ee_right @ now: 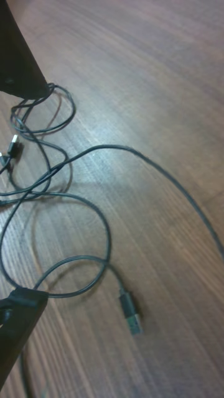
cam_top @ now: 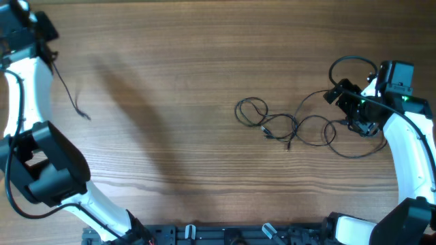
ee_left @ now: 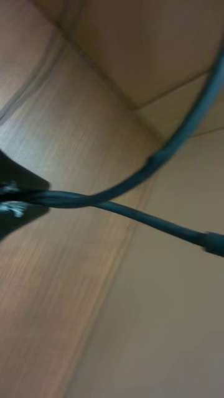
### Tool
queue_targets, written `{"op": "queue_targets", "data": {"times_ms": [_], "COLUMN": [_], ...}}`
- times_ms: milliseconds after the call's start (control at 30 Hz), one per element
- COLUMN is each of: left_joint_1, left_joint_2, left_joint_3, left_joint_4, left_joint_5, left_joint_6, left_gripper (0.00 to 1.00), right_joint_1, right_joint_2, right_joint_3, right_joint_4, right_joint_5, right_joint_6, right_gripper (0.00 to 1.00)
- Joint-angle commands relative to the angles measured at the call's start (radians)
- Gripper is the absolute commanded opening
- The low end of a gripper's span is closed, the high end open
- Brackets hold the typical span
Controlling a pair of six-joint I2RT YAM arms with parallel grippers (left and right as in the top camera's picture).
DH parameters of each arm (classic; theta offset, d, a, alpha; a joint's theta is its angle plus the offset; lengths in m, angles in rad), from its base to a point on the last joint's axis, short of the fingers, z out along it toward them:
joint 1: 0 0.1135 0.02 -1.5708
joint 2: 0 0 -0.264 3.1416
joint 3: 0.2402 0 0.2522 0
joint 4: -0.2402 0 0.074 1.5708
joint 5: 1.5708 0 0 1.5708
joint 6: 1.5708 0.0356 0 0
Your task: Untangle cables
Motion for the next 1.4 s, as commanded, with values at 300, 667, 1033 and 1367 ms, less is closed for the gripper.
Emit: {"op": "queue_targets", "data": {"times_ms": [300,667,1033,1367], "left_joint_1": [0.072,0.037,-0.293,-0.999], "left_joint_2": [0.316,-0.013,-0.122,-0.121], "left_joint_3": [0.008,0.008,0.006,-0.007], "left_joint_4": [0.001,-0.252,-0.827,-0.805], "left_joint_5": [-0.111,-0.09,0.61,0.335], "left_joint_6": [-0.311,-0.55,-0.636,-1.472], "left_gripper": [0.04,1.0,1.0,1.0], "right_joint_1": [0.005,0.005,0.005,0.005], "right_joint_2": [0.008,0.008,0.008,0.008], "right_joint_3": [0.003,0.003,0.003,0.003], "right_joint_4": [0.074,0.066,0.037,0.036], "right_joint_5": [0.024,0.019,0.02,0.024], "right_joint_6": [0.011,0.011,0.003,0.001], "right_gripper": [1.0,1.0,1.0,1.0]}}
